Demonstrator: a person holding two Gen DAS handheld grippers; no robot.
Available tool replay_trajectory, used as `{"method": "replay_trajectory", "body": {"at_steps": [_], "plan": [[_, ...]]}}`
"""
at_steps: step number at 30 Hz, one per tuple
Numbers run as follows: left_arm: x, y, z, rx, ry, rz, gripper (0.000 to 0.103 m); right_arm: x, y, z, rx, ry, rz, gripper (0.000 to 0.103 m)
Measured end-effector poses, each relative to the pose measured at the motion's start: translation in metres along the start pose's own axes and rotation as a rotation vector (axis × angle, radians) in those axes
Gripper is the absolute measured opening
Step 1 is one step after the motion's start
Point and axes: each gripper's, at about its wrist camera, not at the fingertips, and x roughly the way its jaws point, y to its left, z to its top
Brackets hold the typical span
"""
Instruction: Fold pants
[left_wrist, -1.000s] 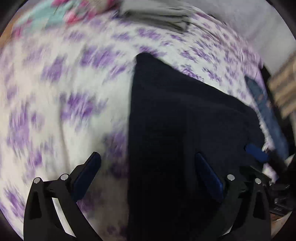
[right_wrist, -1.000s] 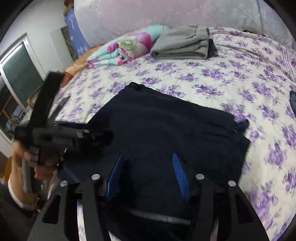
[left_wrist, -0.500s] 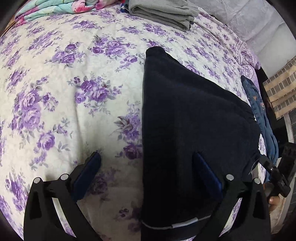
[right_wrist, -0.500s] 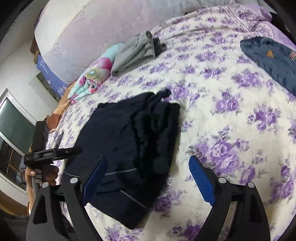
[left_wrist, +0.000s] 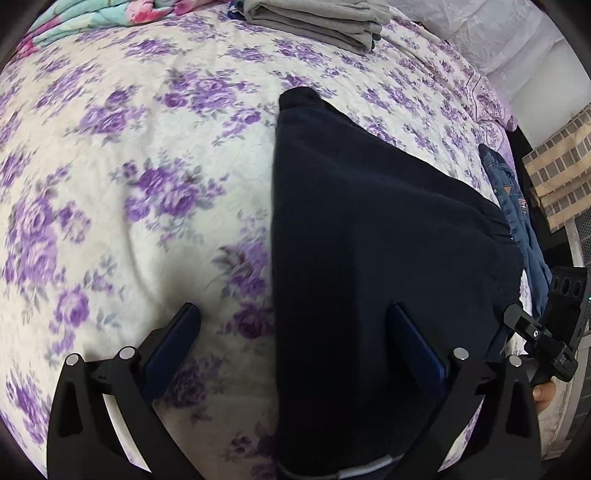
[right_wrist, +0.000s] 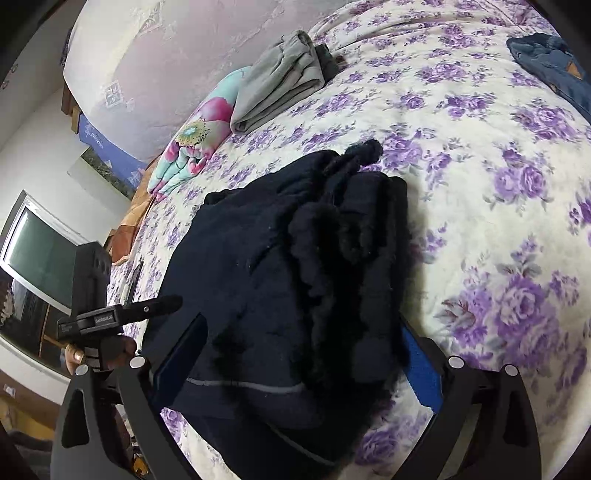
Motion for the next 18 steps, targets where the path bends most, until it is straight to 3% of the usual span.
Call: {"method": "replay_trajectory", "body": {"at_steps": [6, 10, 12, 14, 16, 18], "plan": [[0.016, -0.027, 0.012, 0.121, -0.029, -0.018, 0.099, 0.012, 0.000, 0.007, -0.004, -0.023, 0.013, 0.097], [0.020, -0.030, 0.021, 0.125, -0.003, -0.017, 0.099, 0.018, -0.003, 0.014, 0.022, -0.040, 0.049, 0.097], [0.019, -0.030, 0.020, 0.137, -0.008, -0.018, 0.099, 0.017, -0.003, 0.013, 0.027, -0.044, 0.028, 0.090], [0.015, -0.033, 0.016, 0.152, -0.024, -0.021, 0.087, 0.014, 0.001, 0.010, 0.000, -0.040, 0.001, 0.071], [0.008, -0.036, 0.010, 0.172, -0.036, -0.009, 0.077, 0.007, 0.003, 0.004, -0.010, -0.025, 0.023, 0.061], [0.000, -0.038, 0.005, 0.201, -0.047, -0.012, 0.069, 0.002, 0.007, 0.000, -0.037, -0.013, 0.039, 0.058]]}}
